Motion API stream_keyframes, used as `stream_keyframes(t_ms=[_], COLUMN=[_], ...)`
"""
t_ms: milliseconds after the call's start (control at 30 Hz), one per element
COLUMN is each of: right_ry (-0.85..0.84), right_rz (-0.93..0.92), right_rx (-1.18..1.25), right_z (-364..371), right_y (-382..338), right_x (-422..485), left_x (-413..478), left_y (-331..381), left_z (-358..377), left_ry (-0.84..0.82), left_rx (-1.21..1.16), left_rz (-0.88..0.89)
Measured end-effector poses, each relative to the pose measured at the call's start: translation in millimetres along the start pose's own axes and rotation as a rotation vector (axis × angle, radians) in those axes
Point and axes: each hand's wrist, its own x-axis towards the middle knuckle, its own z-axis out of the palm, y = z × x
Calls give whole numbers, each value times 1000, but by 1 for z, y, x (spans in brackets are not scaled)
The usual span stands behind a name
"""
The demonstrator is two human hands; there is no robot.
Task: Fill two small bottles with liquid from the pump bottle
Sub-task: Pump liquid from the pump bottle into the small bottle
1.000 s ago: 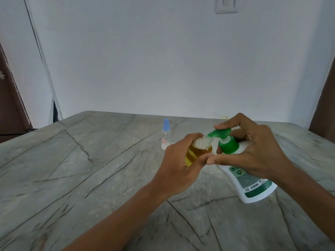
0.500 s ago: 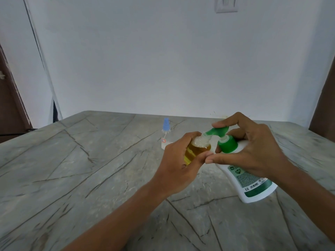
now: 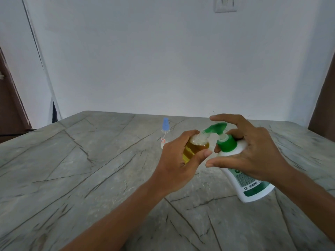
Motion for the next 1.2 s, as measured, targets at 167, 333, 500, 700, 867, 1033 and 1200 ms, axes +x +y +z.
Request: stream_keyframes(t_ms=[167,333,500,700,867,1033,1200], right_ry=[7,51,74,42,15,31,72], right_rz=[-9,-12,13,-15,-26,-24,-25], right_rx=[17,43,68,38,8,-7,31], right_z=[0,0,-1,0,1,1,0], right_y=[0,-1,-1,0,0,1,-2], right_x=[0,0,0,1,0,1,1], left_x=[0,0,-2,-2,0,0,-1], left_y=[0,-3,-2,-4,-4,-4,-2], left_z=[-1,1,2,2,2,2,2], left_ry=[1,10,3,3,12,18,16], left_rx=[-1,-8,-31,-4,6,-3,-17], left_rz=[3,20,37,21,6,22,39])
